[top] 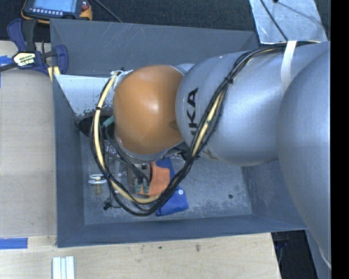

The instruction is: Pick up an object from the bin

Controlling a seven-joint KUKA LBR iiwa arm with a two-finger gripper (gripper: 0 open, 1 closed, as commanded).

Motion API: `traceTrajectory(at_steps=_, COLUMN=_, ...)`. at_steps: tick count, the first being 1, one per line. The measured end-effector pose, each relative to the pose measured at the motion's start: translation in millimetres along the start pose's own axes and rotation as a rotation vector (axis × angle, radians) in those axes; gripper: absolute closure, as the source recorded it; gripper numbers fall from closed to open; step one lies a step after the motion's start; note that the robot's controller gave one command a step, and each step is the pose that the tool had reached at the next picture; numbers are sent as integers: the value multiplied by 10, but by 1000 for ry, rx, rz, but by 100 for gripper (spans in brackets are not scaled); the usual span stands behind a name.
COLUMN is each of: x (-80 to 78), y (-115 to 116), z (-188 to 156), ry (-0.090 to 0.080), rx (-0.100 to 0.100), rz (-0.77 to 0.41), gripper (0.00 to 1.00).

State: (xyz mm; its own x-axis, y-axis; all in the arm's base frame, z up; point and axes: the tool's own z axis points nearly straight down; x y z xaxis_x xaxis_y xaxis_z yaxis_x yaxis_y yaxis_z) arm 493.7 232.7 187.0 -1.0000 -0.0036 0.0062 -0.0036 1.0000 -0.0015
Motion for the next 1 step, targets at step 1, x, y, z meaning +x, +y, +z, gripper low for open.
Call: traceTrajectory(at_steps=1, x=-21, y=-12, z=-48, ry=-8, rx=-3, rz=4, gripper=0)
